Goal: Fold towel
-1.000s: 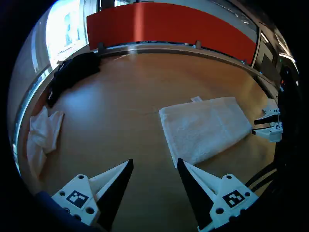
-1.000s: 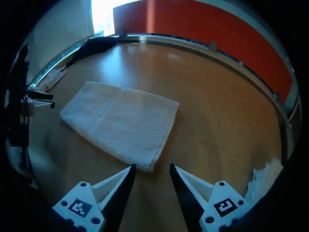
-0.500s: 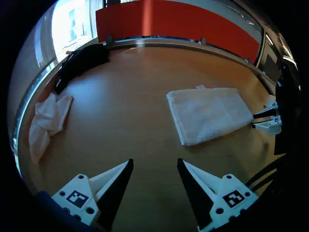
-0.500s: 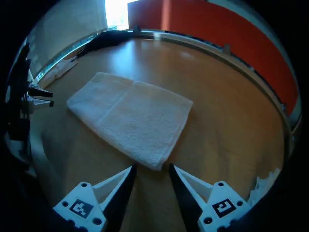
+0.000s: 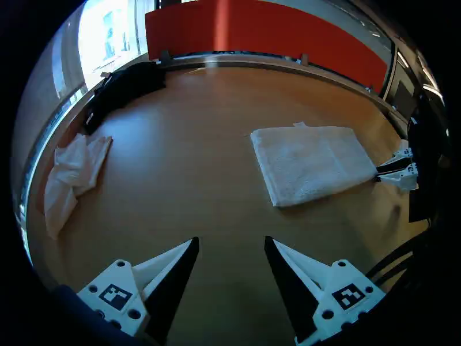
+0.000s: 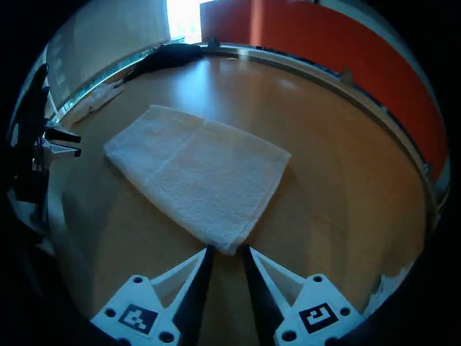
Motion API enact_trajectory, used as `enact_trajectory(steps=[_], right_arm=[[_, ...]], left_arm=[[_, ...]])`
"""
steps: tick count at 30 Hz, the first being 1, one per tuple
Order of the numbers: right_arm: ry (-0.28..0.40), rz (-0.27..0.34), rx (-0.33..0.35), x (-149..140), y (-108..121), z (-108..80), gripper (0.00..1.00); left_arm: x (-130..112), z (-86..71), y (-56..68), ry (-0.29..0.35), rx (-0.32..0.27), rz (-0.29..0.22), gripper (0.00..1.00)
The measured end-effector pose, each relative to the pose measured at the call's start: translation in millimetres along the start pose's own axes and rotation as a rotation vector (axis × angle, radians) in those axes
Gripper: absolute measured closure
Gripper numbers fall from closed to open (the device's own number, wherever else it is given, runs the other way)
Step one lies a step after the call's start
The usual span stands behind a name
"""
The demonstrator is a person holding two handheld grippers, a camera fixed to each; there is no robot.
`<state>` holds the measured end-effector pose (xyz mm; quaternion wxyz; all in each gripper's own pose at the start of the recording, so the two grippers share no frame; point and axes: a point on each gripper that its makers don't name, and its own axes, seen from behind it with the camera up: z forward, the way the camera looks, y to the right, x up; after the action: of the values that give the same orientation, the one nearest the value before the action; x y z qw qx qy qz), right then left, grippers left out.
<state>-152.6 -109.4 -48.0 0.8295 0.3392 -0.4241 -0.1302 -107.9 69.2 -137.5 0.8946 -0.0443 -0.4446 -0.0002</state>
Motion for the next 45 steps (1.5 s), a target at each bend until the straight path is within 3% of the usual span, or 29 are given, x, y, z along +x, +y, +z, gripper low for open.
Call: enact_trajectory(steps=[7,11,23,36,45], right_arm=[[0.006,0.001,0.001,0.1,0.2,-0.1,0.89],[0.012,0.0,0.006,0.2,-3.7,-1.1,0.96],[0.034,-0.029,-0.015,13.5,-11.4,-13.8,0.96],[0.121,-0.107,-0.041,77.7,-20.6,-44.8,0.96],[0.154,-0.182,-0.039,113.0,-34.4,-55.3,0.96]], left_arm=[[-3.0,-1.1,-1.3,-0.004,0.001,-0.002,0.16],[-3.5,-1.7,-3.2,-0.004,0.004,-0.002,0.17],[-2.6,-5.9,-9.4,0.001,0.009,-0.003,0.16],[-1.3,-14.3,-19.1,0.014,0.016,-0.025,0.16],[-0.3,-19.6,-23.1,0.023,0.018,-0.038,0.16]])
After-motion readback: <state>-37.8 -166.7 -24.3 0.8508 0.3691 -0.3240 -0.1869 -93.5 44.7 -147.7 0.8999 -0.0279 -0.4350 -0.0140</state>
